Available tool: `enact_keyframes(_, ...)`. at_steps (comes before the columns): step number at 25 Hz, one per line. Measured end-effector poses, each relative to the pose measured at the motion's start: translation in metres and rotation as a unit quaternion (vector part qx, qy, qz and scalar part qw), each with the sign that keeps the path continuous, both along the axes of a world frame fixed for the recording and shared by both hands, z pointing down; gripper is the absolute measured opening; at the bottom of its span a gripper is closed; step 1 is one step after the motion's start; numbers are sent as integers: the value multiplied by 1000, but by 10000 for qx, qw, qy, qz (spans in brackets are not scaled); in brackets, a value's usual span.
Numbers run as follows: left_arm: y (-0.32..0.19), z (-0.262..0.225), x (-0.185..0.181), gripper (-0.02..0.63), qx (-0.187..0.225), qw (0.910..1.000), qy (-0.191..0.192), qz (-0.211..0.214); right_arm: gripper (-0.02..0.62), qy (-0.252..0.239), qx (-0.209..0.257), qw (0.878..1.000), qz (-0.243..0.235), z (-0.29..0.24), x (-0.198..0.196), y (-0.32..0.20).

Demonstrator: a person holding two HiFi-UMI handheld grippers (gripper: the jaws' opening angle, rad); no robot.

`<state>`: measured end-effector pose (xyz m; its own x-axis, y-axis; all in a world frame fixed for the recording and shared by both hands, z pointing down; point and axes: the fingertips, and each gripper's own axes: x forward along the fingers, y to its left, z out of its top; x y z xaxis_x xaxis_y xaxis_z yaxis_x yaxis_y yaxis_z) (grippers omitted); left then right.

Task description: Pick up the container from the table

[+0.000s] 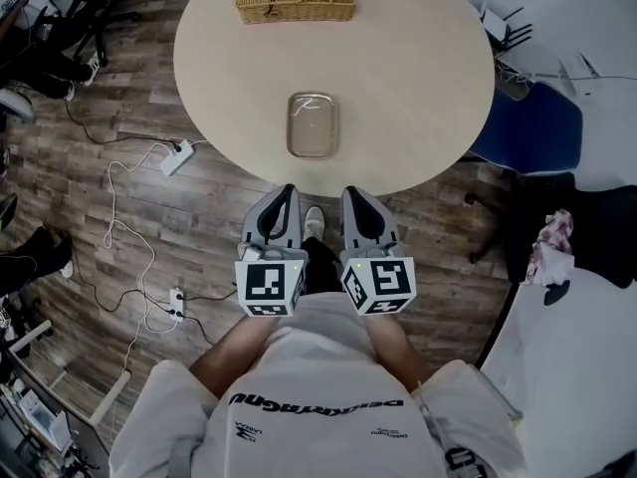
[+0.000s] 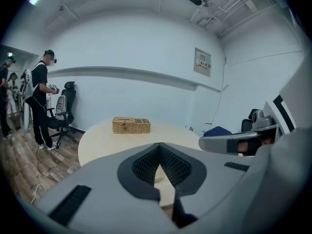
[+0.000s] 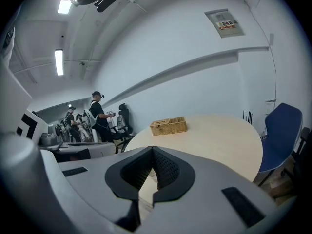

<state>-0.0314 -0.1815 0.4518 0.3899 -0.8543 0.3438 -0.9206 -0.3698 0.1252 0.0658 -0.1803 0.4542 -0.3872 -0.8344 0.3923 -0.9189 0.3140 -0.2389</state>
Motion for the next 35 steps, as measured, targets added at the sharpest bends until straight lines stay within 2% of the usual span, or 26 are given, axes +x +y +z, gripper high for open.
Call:
enact_keyframes(4,-22,18,0,15,-129,9999,-74,32,32,20,-158,9999,-21,20,1,-23)
enact_keyframes(9,-48,43,-7,15,-394,9990,-37,-183,32,13,-334,9994,-11,41,3,-47)
enact_keyframes(13,-64,61,-6,15,-578,9981,-33,-188,34,55,-469,9989,-8,59,4,-62)
enact_keyframes(20,-84,95,-9,17,-976,9949,73,-263,38,-247,-847,9961,17,85,1,-82)
enact_keyframes(23,-91,109,-14,21,-1155,9925,146,-368,67,-210,-912,9956,14,94,0,-90)
enact_keyframes(25,-96,118,-18,68,-1265,9907,206,-452,74,-224,-983,9949,25,102,0,-96)
enact_keyframes(35,-111,161,-21,98,-1730,9825,354,-585,101,-126,-1443,9894,139,146,1,-109)
